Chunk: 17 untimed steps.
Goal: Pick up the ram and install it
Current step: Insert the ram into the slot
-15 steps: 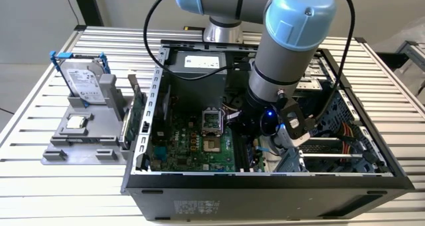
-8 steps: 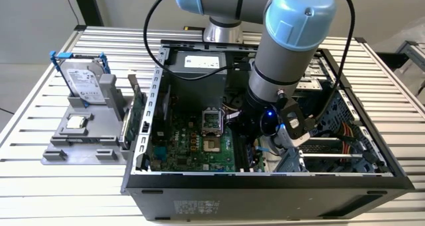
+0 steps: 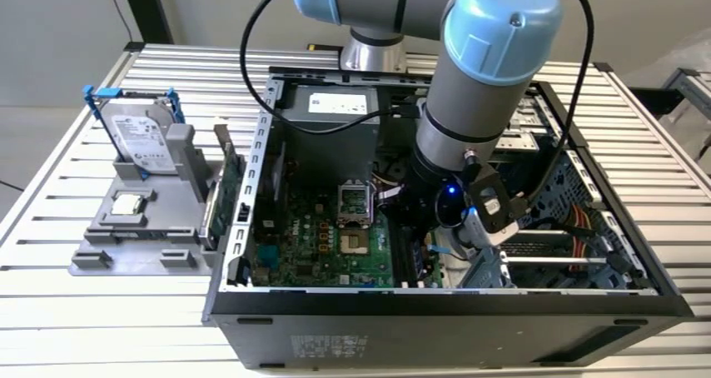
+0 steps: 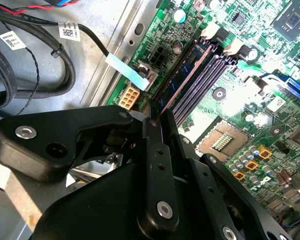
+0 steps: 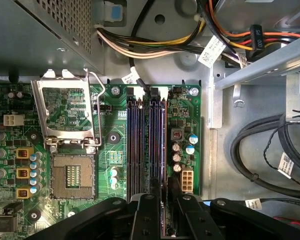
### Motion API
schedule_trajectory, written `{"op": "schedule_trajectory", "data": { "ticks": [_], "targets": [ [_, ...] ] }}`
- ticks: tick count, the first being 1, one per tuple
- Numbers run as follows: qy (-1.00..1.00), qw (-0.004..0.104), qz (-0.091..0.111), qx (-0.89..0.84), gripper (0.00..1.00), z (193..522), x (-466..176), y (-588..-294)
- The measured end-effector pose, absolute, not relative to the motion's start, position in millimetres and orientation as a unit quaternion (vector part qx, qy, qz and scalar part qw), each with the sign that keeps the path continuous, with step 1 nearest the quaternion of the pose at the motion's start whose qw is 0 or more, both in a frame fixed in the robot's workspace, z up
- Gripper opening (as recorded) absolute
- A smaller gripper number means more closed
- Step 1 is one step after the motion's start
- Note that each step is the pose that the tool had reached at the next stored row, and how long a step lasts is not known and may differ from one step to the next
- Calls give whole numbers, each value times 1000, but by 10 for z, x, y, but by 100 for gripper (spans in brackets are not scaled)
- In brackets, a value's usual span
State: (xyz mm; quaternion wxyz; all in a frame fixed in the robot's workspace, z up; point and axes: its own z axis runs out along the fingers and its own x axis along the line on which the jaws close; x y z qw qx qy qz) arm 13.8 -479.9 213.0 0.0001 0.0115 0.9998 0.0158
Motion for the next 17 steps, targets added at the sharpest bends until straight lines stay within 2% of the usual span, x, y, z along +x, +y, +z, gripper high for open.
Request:
{"op": "schedule_trajectory", "data": {
  "ticks": [5, 17],
  "targets": [
    [1000, 0, 16, 12, 100, 2181, 138, -4799],
    [1000, 0, 16, 12, 100, 2544, 138, -4799]
  ]
}}
